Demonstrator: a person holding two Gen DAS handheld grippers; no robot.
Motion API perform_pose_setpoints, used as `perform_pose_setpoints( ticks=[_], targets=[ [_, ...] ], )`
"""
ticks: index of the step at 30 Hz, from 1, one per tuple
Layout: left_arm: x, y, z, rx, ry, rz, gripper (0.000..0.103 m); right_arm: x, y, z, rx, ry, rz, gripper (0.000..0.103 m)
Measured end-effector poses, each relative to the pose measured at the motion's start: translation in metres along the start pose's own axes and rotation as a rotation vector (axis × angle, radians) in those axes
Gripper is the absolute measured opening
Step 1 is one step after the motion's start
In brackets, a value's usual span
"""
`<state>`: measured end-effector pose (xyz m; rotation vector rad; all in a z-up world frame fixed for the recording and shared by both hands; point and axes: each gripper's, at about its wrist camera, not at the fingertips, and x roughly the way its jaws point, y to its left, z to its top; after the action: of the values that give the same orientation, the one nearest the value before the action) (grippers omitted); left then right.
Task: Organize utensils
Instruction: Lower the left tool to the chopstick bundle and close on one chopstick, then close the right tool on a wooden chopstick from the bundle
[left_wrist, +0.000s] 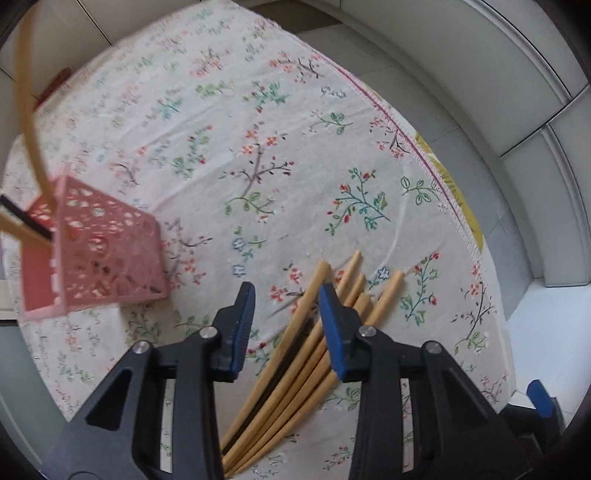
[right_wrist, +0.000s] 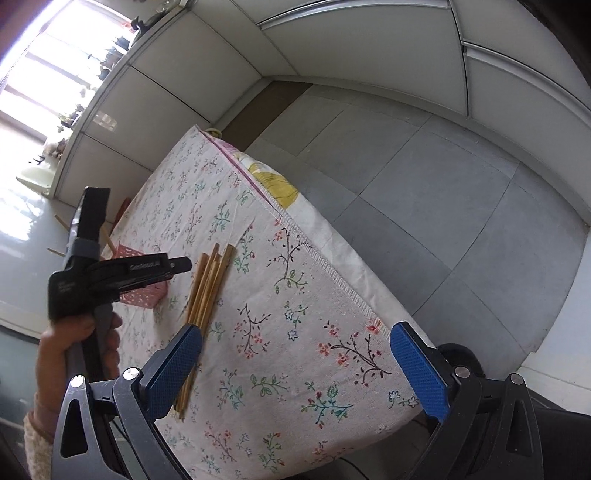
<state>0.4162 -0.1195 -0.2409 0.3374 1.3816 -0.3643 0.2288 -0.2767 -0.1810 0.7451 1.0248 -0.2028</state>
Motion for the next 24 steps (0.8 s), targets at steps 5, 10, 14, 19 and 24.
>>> perform_pose_setpoints(
  ticks=[5, 10, 14, 19, 24],
  targets=[
    [0.01, -0.003, 0.005, 0.016, 0.021, -0.01, 0.039, 0.004, 0.003, -0.001, -0.013, 0.011, -0.007, 0.103],
    [0.021, -0.009, 0.009, 0.043, 0.023, -0.006, 0.019, 0.01, 0.007, -0.001, -0.022, 0.026, -0.02, 0.103],
    [0.017, -0.008, -0.004, 0.035, -0.01, -0.024, 0.015, 0.014, 0.014, 0.002, -0.034, 0.014, -0.066, 0.103],
    [-0.002, 0.025, -0.045, -0.047, -0.143, -0.052, 0.013, 0.031, 0.037, 0.019, -0.051, 0.023, -0.105, 0.093],
    [-0.045, 0.057, -0.101, -0.083, -0.27, -0.044, 0.009, 0.07, 0.058, 0.041, 0.05, 0.129, -0.102, 0.068]
  ],
)
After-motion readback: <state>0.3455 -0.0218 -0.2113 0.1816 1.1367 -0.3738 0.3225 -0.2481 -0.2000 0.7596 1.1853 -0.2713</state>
